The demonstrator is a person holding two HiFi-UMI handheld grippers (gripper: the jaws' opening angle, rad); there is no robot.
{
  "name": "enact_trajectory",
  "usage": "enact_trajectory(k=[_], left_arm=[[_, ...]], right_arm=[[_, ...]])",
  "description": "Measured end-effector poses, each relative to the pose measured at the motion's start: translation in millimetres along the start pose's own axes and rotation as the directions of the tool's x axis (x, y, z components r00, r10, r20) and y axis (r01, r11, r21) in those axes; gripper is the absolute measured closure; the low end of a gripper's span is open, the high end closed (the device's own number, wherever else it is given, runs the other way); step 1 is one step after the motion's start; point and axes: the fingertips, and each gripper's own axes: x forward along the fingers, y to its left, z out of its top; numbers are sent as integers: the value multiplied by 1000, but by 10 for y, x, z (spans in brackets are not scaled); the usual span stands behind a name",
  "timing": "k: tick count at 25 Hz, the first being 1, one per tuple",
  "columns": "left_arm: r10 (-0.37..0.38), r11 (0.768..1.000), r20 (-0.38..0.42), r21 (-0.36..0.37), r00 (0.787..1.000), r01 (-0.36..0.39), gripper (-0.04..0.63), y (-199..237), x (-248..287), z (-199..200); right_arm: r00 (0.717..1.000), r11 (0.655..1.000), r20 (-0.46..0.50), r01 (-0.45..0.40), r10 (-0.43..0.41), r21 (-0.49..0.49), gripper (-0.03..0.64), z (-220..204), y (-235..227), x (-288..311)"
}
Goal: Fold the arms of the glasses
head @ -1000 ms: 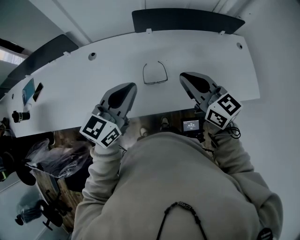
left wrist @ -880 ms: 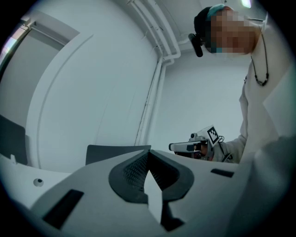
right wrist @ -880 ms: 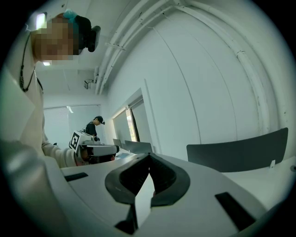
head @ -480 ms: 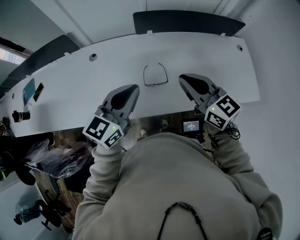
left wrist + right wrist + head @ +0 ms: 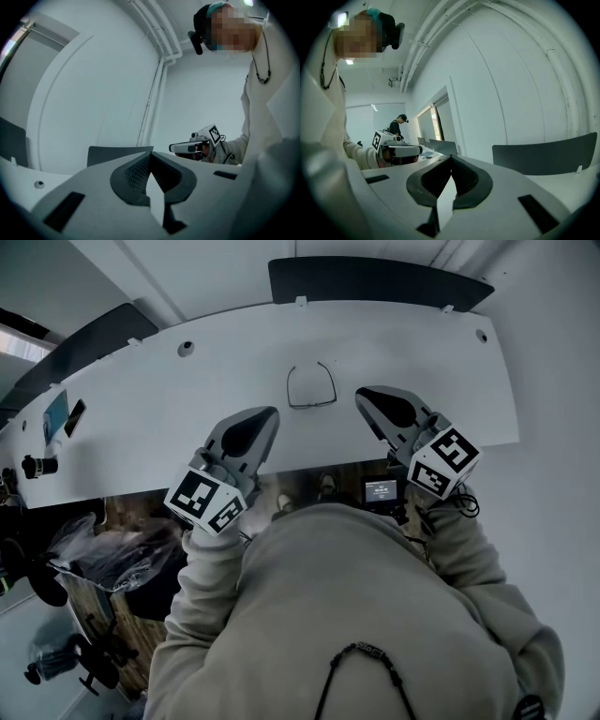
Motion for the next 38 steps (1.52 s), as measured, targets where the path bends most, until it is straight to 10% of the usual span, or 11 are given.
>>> enact_trajectory(k=[22, 38], left_arm=[[70, 998, 15, -8, 997, -70, 591, 127, -90, 11], [273, 962, 23, -42, 962, -271, 591, 381, -509, -59]], right_arm=[[997, 998, -30, -66, 66, -10, 597, -61, -83, 254], [908, 977, -387, -202, 161, -69, 594, -1101, -513, 975]])
